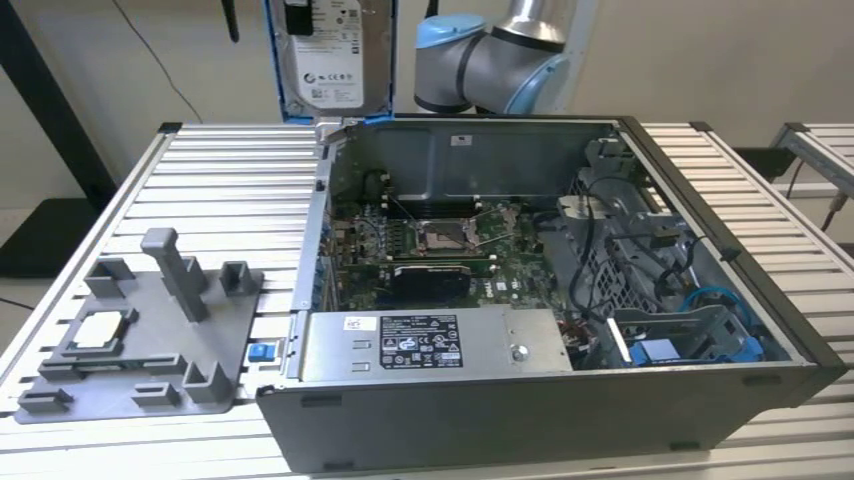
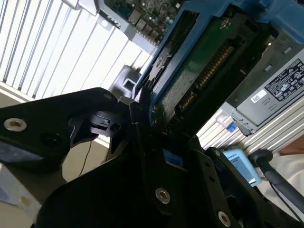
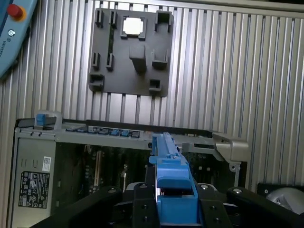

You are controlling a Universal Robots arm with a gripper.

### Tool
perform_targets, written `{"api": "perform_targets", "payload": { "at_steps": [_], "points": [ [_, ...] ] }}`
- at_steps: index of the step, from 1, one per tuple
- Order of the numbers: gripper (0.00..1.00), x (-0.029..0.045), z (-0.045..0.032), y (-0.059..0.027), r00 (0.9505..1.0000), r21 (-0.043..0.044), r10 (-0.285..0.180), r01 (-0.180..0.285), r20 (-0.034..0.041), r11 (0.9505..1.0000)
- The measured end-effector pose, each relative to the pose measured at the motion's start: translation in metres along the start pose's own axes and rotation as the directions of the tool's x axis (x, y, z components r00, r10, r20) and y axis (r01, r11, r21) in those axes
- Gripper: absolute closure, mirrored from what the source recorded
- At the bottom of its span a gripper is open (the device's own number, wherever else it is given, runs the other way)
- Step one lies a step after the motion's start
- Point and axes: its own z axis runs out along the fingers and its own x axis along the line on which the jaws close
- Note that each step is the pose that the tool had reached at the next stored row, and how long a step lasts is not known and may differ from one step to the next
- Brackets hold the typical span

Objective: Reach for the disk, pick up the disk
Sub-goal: 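Pick up the disk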

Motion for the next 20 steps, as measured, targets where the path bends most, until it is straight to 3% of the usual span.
{"api": "perform_targets", "payload": {
  "at_steps": [5,11,20],
  "points": [
    [1.00,0.0005,-0.0006,-0.0085,0.9998,0.0040,-0.015,0.015,0.0149,0.9999],
    [1.00,0.0012,-0.0012,-0.0181,0.9993,0.0215,-0.028,0.027,0.0241,0.9994],
    [1.00,0.0035,-0.0035,-0.0557,0.9993,0.0203,-0.028,0.027,0.0243,0.9994]
  ]
}}
